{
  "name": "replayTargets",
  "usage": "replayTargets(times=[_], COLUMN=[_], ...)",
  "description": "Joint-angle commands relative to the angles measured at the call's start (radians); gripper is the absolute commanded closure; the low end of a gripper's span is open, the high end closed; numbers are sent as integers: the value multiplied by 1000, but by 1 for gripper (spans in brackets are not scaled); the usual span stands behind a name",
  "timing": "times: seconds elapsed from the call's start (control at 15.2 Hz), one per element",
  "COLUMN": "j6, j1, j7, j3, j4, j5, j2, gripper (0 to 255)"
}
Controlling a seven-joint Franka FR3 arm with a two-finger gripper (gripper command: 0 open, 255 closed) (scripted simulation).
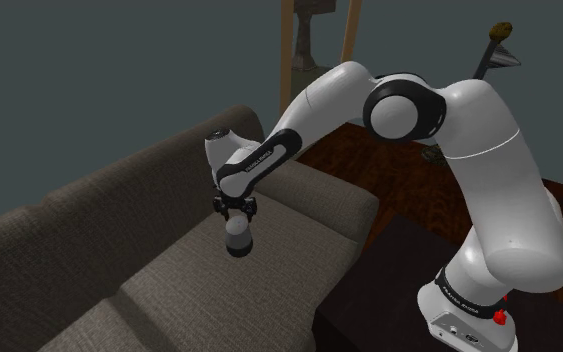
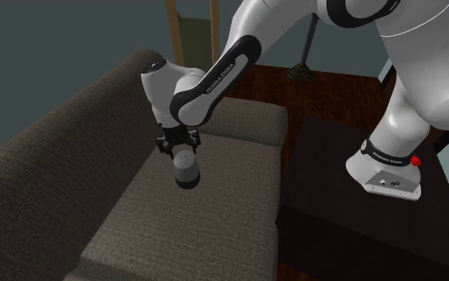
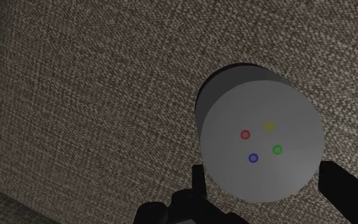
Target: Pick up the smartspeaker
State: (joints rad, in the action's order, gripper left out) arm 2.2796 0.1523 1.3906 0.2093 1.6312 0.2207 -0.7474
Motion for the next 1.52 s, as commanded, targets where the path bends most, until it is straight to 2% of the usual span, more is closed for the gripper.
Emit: replayTargets(times=[0.0, 0.53, 1.45], j6=[1, 1, -119], j1=[0, 1, -15], j7=[0, 0, -18], j3=[0, 0, 23], j4=[-2, -1, 1], j5=[0, 0, -29], j2=[-3, -2, 121], gripper=[255, 255, 255])
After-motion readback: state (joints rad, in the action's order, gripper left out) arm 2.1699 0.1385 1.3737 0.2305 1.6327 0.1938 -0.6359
